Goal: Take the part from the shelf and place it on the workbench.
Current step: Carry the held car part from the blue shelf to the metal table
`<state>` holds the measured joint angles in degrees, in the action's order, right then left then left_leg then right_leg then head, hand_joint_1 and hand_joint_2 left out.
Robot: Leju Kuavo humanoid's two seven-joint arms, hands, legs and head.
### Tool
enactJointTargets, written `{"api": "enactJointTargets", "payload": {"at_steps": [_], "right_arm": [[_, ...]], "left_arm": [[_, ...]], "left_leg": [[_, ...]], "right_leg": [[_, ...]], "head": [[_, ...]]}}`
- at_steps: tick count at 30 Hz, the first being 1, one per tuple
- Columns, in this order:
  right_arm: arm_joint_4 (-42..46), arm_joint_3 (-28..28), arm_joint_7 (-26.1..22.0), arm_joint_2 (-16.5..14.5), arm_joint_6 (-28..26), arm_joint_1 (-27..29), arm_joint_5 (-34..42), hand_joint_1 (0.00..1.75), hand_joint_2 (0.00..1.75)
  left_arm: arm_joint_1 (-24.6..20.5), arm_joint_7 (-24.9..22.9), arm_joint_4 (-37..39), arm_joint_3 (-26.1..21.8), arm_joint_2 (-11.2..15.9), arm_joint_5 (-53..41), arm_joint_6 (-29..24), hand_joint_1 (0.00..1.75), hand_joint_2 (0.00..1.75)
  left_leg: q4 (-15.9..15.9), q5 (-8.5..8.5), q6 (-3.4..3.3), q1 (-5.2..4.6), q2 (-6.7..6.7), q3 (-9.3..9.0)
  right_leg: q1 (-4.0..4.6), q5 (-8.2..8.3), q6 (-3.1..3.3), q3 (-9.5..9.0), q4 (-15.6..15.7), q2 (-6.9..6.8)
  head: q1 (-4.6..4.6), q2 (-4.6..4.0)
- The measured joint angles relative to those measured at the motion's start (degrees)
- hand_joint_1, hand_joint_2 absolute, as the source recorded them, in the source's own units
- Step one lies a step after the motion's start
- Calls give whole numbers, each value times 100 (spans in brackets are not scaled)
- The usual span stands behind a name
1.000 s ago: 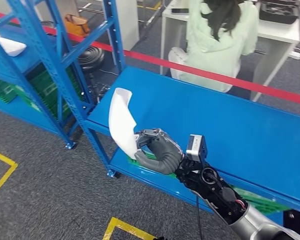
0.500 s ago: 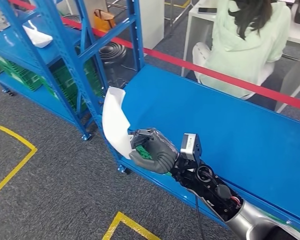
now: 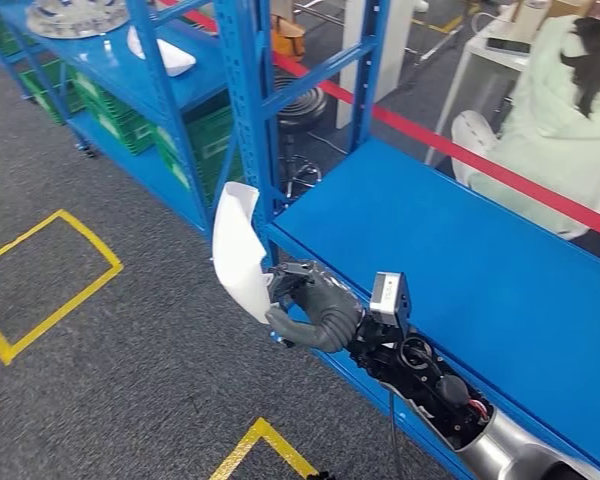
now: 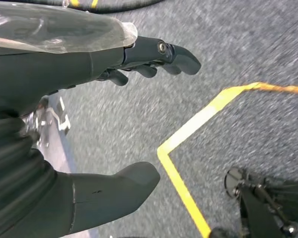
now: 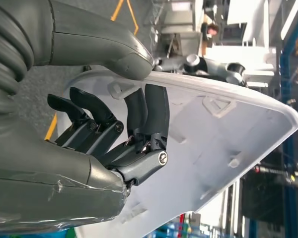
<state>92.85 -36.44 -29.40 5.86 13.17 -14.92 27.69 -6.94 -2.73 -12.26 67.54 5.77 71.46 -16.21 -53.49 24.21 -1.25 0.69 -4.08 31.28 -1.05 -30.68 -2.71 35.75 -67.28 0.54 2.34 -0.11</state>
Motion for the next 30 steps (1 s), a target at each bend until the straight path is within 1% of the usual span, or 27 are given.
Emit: {"api": "enactJointTargets", "payload": {"at_steps": [1, 2, 3, 4, 5, 6, 7, 8, 10, 11, 12, 13, 14, 15, 17, 18, 19, 21, 22, 23, 24, 25, 26, 27, 28, 29, 30], "right_arm": [[-2, 1, -1, 0, 2, -3, 0, 175, 175], [-3, 2, -2, 0, 3, -6, 0, 175, 175], [-5, 0, -3, 0, 6, -6, 0, 175, 175], [-7, -1, -4, 0, 10, -7, 1, 175, 175], [-8, -2, -5, 0, 17, -7, 1, 175, 175], [-9, -2, -6, 0, 23, -9, 2, 175, 175], [-9, -2, -7, -2, 27, -11, 2, 175, 175], [-9, -1, -10, -4, 31, -12, 2, 175, 175], [-12, 1, -16, -9, 30, -9, 3, 175, 175], [-18, 1, -19, -9, 31, -7, 4, 175, 175], [-28, 1, -19, -9, 32, -4, 4, 175, 175], [-39, -1, -19, -9, 34, -3, 4, 175, 175], [-49, -2, -20, -9, 38, -2, 4, 175, 175], [-55, -2, -22, -9, 42, -4, 4, 175, 175], [-56, 0, -28, -9, 43, -9, 6, 175, 175], [-56, 2, -31, -9, 43, -12, 7, 175, 175], [-54, 3, -33, -9, 41, -13, 7, 175, 175], [-44, 1, -35, -9, 29, -13, 4, 175, 175], [-37, 1, -34, -9, 16, -12, 2, 175, 175], [-30, 2, -34, -8, 2, -10, 2, 175, 175], [-26, 4, -36, -8, -10, -4, 2, 175, 175], [-25, 8, -38, -7, -22, 11, 2, 175, 175], [-24, 11, -42, -6, -35, 31, 2, 175, 175], [-24, 13, -43, -4, -49, 56, 2, 175, 175], [-24, 15, -43, -3, -65, 79, 2, 175, 175], [-24, 15, -42, -2, -79, 94, 1, 175, 175], [-23, 18, -42, 1, -91, 101, -1, 175, 175]], "left_arm": [[1, -4, 0, 0, -8, 1, -3, 0, 175], [-3, -7, 0, -1, -15, 1, -7, 0, 175], [-7, -8, 0, -1, -21, 1, -14, 0, 175], [-10, -12, 0, -2, -25, 0, -24, 0, 175], [-5, -17, 0, -2, -25, -1, -33, 0, 175], [7, -21, 1, -2, -21, -1, -43, 0, 175], [19, -25, 1, -2, -21, -1, -49, 0, 175], [22, -26, 1, -2, -22, -1, -51, 0, 175], [4, -26, 0, -2, -32, -2, -53, 0, 175], [-7, -27, 0, -2, -34, -2, -53, 0, 175], [-11, -27, 0, -2, -36, -2, -55, 0, 175], [-7, -30, 0, -2, -38, -1, -56, 0, 175], [0, -32, 0, -2, -37, -2, -58, 0, 175], [6, -33, 0, -2, -35, -3, -61, 0, 175], [-4, -35, 0, -2, -29, -12, -61, 0, 175], [-18, -35, 0, -2, -27, -18, -61, 0, 175], [-29, -37, 0, -2, -27, -29, -60, 0, 175], [-26, -44, 0, -2, -25, -57, -57, 0, 175], [-15, -50, 0, -2, -27, -75, -54, 0, 175], [-8, -55, 0, -1, -30, -90, -50, 0, 175], [-5, -55, 0, -1, -32, -101, -46, 0, 175], [-5, -45, 0, 0, -34, -110, -43, 0, 175], [-7, -29, 0, 0, -32, -115, -42, 0, 175], [-8, -13, 0, 0, -30, -119, -42, 0, 175], [-9, 2, 0, 0, -27, -123, -42, 0, 175], [-7, 8, 0, 0, -26, -126, -42, 0, 175], [-5, 8, 0, 0, -26, -132, -42, 0, 175]], "left_leg": [[-12, 9, 15, 5, -72, -2], [-37, 23, 38, 1, -144, 8], [-52, 27, 68, 4, -207, 27], [-57, 25, 102, 7, -268, 50], [-54, 16, 143, 13, -336, 70], [-44, 7, 177, 26, -348, 79], [-81, 32, 208, 22, -261, 100], [-222, 117, 236, 17, -113, 171], [-875, 451, 284, 10, 230, 497], [-1300, 630, 306, 17, 304, 715], [-1629, 736, 321, 23, 338, 886], [-1769, 742, 329, 26, 355, 964], [-1658, 641, 330, 26, 371, 915], [-1321, 466, 322, 25, 412, 743], [-461, 136, 280, 4, 649, 276], [-180, 48, 244, -12, 737, 126], [-51, 18, 207, -30, 780, 64], [-30, 9, 129, -45, 659, 82], [-14, 0, 96, -38, 600, 75], [4, -11, 61, -25, 547, 64], [21, -23, 29, -11, 495, 52], [27, -26, 6, -7, 445, 46], [25, -24, -12, -10, 388, 46], [21, -22, -24, -17, 318, 44], [16, -18, -30, -22, 240, 38], [10, -12, -30, -26, 157, 28], [3, -4, -24, -26, 72, 15]], "right_leg": [[-10, 219, 18, -174, 430, 135], [-25, 373, 36, -337, 825, 264], [-32, 448, 56, -440, 1077, 371], [-30, 452, 78, -485, 1190, 418], [-21, 445, 104, -506, 1224, 376], [-15, 457, 141, -523, 1237, 314], [-17, 470, 179, -546, 1264, 243], [-24, 485, 213, -568, 1294, 171], [-23, 496, 251, -588, 1324, 14], [-16, 491, 261, -587, 1325, -67], [-11, 485, 265, -586, 1325, -151], [-8, 478, 268, -586, 1325, -228], [-8, 472, 266, -588, 1325, -298], [-8, 465, 257, -593, 1325, -363], [15, 441, 219, -615, 1322, -477], [31, 427, 190, -627, 1319, -528], [46, 414, 156, -641, 1318, -579], [52, 394, 88, -674, 1329, -678], [40, 360, 53, -686, 1304, -646], [28, 273, 25, -654, 1197, -548], [18, 120, 3, -555, 954, -407], [9, -83, -9, -385, 575, -247], [9, -287, -14, -172, 132, -149], [10, -426, -17, 26, -261, -102], [9, -447, -16, 146, -472, -82], [9, -341, -8, 155, -436, -70], [8, -133, 7, 59, -172, -45]], "head": [[19, 0], [31, 0], [25, 0], [9, 0], [-8, 0], [-19, 0], [-33, 0], [-65, 0], [-143, 0], [-171, 0], [-179, 0], [-186, 0], [-194, 0], [-200, 0], [-214, 0], [-204, 0], [-191, 0], [-164, 0], [-159, 0], [-152, 0], [-130, 0], [-100, 0], [-73, 0], [-50, 0], [-35, 0], [-23, 0], [-7, 0]]}}
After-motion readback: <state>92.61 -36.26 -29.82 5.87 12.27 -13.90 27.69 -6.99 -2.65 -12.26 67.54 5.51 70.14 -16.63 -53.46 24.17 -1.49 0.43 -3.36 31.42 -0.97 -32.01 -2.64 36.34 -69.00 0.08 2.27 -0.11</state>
